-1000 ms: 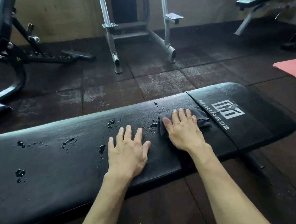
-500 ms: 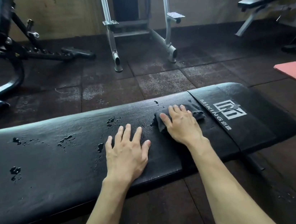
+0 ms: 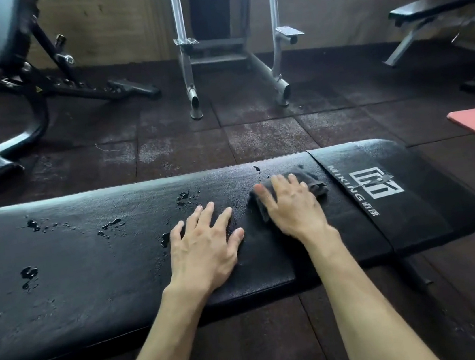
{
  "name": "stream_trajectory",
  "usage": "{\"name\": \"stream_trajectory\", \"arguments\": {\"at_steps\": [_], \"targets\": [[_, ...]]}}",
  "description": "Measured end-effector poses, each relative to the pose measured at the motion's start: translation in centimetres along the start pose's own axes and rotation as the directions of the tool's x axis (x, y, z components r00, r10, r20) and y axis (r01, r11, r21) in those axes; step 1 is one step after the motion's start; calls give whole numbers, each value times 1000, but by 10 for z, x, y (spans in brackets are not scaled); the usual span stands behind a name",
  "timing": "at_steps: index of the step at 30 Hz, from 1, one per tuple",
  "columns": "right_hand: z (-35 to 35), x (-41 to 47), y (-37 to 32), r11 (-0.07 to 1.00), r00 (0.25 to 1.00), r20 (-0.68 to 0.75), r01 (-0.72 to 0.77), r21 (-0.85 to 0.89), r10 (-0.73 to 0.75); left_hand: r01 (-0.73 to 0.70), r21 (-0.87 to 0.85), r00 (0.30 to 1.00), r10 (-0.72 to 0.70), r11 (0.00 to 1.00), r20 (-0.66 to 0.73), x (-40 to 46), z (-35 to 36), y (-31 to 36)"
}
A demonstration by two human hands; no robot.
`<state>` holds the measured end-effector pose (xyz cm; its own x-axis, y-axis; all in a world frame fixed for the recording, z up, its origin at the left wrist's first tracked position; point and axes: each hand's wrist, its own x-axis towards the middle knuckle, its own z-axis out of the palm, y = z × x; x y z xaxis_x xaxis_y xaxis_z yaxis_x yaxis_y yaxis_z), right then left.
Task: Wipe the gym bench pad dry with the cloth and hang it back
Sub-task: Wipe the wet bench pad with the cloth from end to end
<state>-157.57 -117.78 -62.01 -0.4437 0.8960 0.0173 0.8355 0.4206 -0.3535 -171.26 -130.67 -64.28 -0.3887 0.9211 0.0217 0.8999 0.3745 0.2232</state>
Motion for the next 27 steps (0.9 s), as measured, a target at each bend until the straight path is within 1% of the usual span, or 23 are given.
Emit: {"name": "stream_trajectory", "arguments": {"at_steps": [2, 4, 6, 8, 10, 11, 13, 15, 16, 19, 21, 23, 25, 27], "targets": [[5, -17, -2, 999, 998, -39, 51, 3, -51, -4, 0, 999, 4, 1000, -33, 3, -2, -3], [7, -26, 8, 999, 998, -60, 33, 42, -30, 12, -25, 997, -14, 1000, -70, 8, -4, -5], [8, -17, 14, 995, 997, -59, -48, 82, 53, 37, -43, 998, -40, 998, -56, 18, -6, -7], [11, -2, 11, 985, 988, -15, -153, 73, 155, 65, -38, 998, -64, 997, 7, 28, -7, -9], [15, 16, 1, 978, 979, 37, -203, 51, 201, 93, -29, 994, -91, 995, 57, 36, -8, -13], [17, 25, -5, 980, 980, 50, -197, 43, 194, 100, -20, 992, -98, 995, 74, 39, -8, -14], [22, 36, -17, 994, 992, 66, -112, 16, 110, 104, 10, 990, -105, 995, 90, 40, -7, -18], [26, 32, -21, 999, 998, 67, -13, -53, 16, 95, 39, 991, -99, 995, 87, 38, -4, -19], [28, 27, -19, 995, 998, 62, 10, -94, -4, 90, 46, 992, -94, 995, 84, 38, -3, -20], [24, 14, 3, 982, 997, 60, -30, -186, 42, 81, 47, 994, -84, 996, 75, 37, 0, -22], [18, 23, 14, 979, 993, 54, -95, -180, 107, 80, 42, 995, -83, 996, 64, 36, 1, -22], [16, 48, 16, 979, 990, 29, -130, -159, 136, 81, 34, 995, -83, 996, 59, 36, 2, -21], [20, 74, 7, 987, 994, 28, -98, -126, 102, 85, 37, 995, -87, 996, 56, 36, 2, -21], [24, 82, -8, 994, 998, 54, 19, -107, -14, 86, 44, 995, -88, 995, 50, 37, 2, -21]]}}
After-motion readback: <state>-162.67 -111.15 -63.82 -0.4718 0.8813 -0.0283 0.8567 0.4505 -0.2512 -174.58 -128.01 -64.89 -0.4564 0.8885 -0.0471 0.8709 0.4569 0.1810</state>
